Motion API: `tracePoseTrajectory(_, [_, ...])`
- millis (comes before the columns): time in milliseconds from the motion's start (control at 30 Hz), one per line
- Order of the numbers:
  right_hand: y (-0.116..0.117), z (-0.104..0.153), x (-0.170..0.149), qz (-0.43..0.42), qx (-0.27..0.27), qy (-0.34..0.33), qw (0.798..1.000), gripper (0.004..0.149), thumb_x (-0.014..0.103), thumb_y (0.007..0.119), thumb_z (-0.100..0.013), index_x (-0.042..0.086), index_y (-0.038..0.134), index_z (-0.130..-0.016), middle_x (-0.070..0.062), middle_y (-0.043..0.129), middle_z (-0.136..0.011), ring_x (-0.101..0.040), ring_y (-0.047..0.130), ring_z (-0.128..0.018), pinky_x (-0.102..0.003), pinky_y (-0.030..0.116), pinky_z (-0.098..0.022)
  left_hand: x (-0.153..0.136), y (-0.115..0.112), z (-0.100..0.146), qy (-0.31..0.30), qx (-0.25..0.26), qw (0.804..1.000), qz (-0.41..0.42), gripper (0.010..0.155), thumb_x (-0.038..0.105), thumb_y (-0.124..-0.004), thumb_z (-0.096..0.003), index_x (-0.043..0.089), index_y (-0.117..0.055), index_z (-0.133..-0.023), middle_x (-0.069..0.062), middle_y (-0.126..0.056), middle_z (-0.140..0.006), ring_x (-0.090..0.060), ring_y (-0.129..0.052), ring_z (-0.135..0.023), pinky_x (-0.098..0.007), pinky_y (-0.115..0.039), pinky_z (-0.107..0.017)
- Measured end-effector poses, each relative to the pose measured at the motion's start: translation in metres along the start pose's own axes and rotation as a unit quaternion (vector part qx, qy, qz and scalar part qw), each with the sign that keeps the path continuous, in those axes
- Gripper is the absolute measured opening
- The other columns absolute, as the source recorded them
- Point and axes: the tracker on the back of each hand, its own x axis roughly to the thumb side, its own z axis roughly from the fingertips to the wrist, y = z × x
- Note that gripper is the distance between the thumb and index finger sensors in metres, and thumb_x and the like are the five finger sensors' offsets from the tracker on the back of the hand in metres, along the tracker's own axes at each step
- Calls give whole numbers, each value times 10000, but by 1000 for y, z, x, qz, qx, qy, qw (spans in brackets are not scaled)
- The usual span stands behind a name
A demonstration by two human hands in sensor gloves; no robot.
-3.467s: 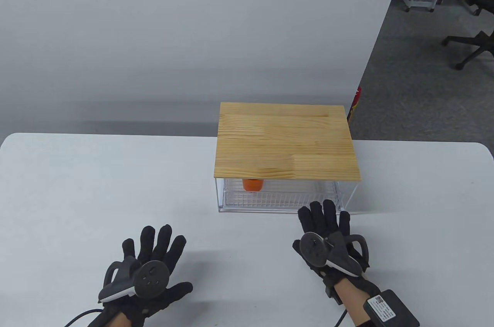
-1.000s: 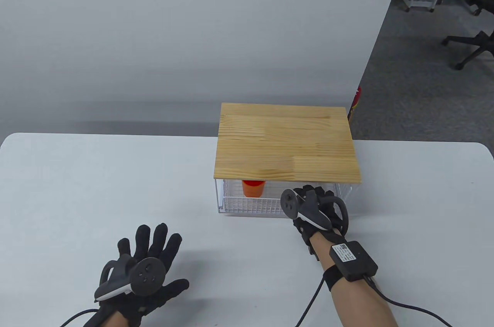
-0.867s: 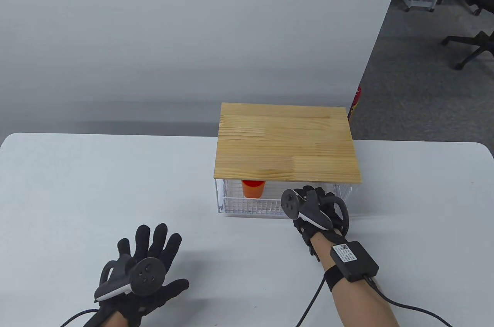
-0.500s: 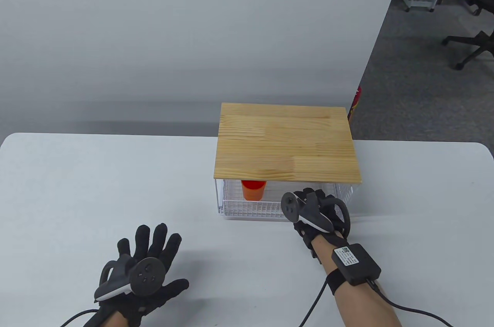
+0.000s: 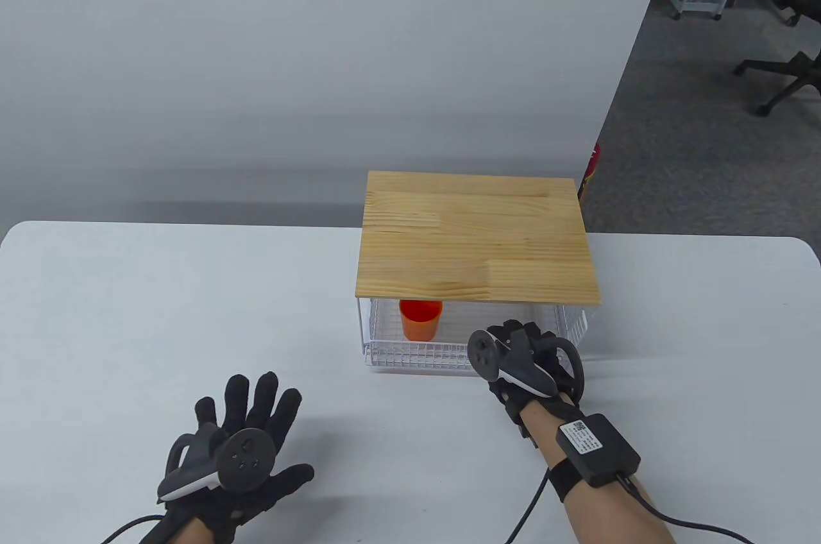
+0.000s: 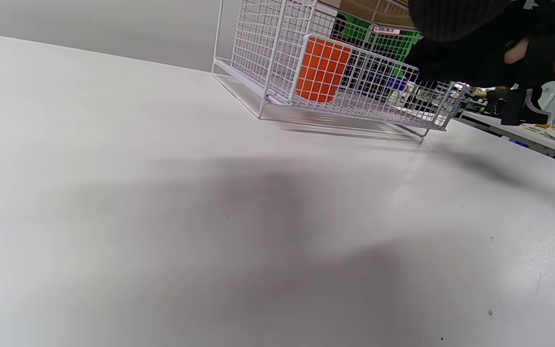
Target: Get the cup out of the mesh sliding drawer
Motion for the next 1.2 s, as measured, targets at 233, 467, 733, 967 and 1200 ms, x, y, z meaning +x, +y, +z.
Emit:
tracePoseTrajectory(233, [-1, 8, 0, 1, -3, -7, 1000, 288, 241, 704, -567, 219, 815, -833, -200, 946, -854, -545, 1009, -679, -821, 846, -436, 0, 0, 0, 0, -1, 1000, 0, 976, 710, -534, -556, 165, 52, -1114, -243, 148, -1108, -648, 151, -921, -841, 33, -482])
tracePoseTrajectory(467, [-2, 13, 2, 3, -4, -17, 1000, 282, 245, 710, -568, 223, 822, -826, -194, 955, -844, -533, 1015, -675, -813, 852, -442, 0, 0, 0, 0, -2, 1000, 1, 973, 708, -534, -557, 165, 51, -1114, -243, 147, -1108, -647, 151, -920, -840, 33, -482])
tracePoseTrajectory(733, [-3, 18, 7, 8, -1, -25, 1000, 276, 246, 713, -568, 227, 827, -819, -187, 962, -833, -523, 1025, -663, -806, 863, -439, 1, 0, 0, 2, -3, 1000, -1, 974, 707, -535, -557, 164, 51, -1114, -243, 147, -1109, -648, 151, -920, -840, 34, -482])
tracePoseTrajectory(967, [-4, 24, 7, 9, 2, -27, 1000, 275, 246, 711, -569, 226, 828, -818, -186, 962, -831, -520, 1026, -660, -799, 868, -437, 1, 0, -1, 1, -3, 1000, 1, 974, 706, -537, -557, 164, 51, -1113, -242, 145, -1109, -646, 151, -921, -840, 33, -482])
tracePoseTrajectory(1200, [-4, 32, 7, 12, 0, -31, 999, 273, 247, 712, -569, 226, 828, -816, -186, 963, -827, -516, 1027, -655, -793, 873, -435, 1, 0, 0, 2, -2, 1000, 0, 974, 706, -539, -557, 164, 49, -1114, -241, 145, -1109, -646, 149, -922, -840, 33, -482])
